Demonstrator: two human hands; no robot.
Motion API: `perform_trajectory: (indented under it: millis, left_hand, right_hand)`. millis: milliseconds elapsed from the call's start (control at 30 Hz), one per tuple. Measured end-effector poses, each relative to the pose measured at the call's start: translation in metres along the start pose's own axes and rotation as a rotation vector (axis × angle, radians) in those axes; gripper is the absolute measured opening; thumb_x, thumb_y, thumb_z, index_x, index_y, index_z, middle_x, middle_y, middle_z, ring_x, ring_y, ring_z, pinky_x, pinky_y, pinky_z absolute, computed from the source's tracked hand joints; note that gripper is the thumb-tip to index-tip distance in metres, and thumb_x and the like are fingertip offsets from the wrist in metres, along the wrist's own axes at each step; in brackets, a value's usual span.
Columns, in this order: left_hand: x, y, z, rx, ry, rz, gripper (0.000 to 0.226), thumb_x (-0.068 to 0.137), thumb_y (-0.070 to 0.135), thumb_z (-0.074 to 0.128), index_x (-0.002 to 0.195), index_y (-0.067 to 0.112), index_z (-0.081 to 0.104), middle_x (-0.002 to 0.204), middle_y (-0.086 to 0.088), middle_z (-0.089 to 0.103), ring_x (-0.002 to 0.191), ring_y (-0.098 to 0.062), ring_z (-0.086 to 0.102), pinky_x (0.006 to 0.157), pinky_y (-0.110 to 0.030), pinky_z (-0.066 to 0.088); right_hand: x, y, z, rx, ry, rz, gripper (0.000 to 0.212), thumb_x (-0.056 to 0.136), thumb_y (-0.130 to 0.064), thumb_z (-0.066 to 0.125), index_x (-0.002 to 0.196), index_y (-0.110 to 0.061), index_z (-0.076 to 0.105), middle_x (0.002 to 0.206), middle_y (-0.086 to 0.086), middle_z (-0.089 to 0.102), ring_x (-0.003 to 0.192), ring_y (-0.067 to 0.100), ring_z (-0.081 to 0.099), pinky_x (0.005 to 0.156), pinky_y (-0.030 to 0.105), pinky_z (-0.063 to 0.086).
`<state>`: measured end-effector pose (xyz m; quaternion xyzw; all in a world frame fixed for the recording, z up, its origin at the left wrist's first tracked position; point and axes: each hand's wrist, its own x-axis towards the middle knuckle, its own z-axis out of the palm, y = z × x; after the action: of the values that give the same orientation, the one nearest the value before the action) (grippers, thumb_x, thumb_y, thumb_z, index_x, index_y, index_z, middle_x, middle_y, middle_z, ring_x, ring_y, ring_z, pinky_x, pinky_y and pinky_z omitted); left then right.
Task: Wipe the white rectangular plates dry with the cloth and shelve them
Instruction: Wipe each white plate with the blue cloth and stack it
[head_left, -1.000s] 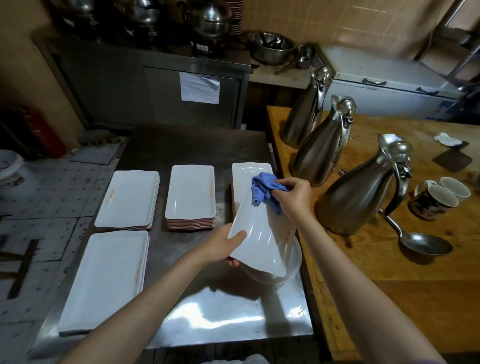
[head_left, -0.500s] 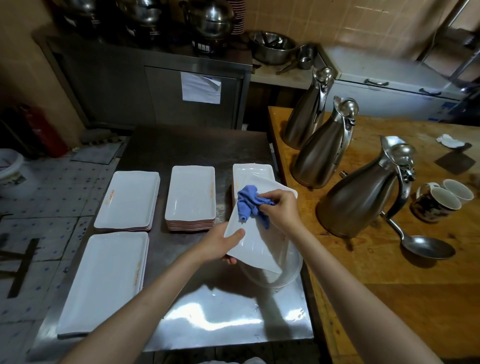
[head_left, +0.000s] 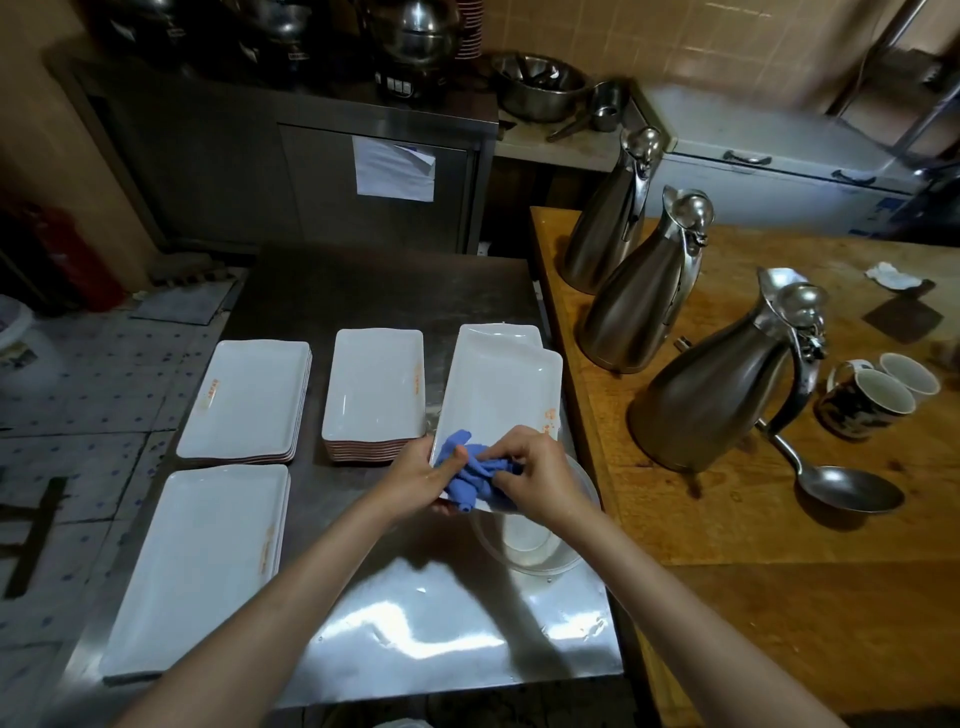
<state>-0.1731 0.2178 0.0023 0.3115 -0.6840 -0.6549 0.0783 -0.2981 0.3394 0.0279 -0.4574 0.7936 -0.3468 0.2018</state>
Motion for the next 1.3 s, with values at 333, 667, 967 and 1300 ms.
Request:
perform_trajectory:
  millis: [333,667,967,1300]
  left_hand:
    - [0.000,-0.003,0.001,-0.008,0.066,-0.051,0.037,0.093,0.039,0.047,0.121,0.015,0.052,0.105,-0.005,0.064,0.082,-0.014,0.065,0.071,-0.031,0.059]
    - [-0.008,-0.006,-0.004,0.073,0.088,-0.048,0.039,0.095,0.035,0.049,0.128,0.016,0.049,0.105,-0.004,0.062,0.085,-0.022,0.064,0.071,-0.036,0.059]
    - [-0.010,-0.007,-0.006,0.081,0.141,-0.026,0.040,0.096,0.031,0.050,0.131,0.011,0.052,0.116,-0.005,0.062,0.108,-0.025,0.060,0.095,-0.041,0.050]
    - [-0.009,-0.011,-0.010,0.071,0.146,-0.022,0.037,0.095,0.032,0.053,0.127,0.013,0.056,0.109,-0.010,0.065,0.090,-0.020,0.062,0.085,-0.043,0.055]
  right_hand:
    - [-0.008,0.002,-0.014,-0.204,-0.067,-0.103,0.022,0.079,0.007,0.063,0.095,-0.005,0.073,0.090,0.009,0.060,0.084,0.021,0.057,0.075,0.028,0.050]
    - [-0.011,0.002,-0.013,-0.381,-0.031,-0.141,0.026,0.080,-0.006,0.066,0.104,-0.014,0.071,0.103,0.003,0.064,0.097,0.019,0.050,0.082,0.028,0.047]
    - [-0.020,-0.007,0.001,-0.615,-0.153,-0.152,0.061,0.078,-0.054,0.064,0.133,-0.036,0.044,0.129,-0.002,0.043,0.115,0.018,0.036,0.091,0.028,0.035]
    - [-0.017,0.001,0.009,-0.309,-0.085,-0.142,0.022,0.080,-0.010,0.066,0.099,-0.013,0.057,0.097,0.003,0.058,0.085,0.016,0.050,0.073,0.028,0.043]
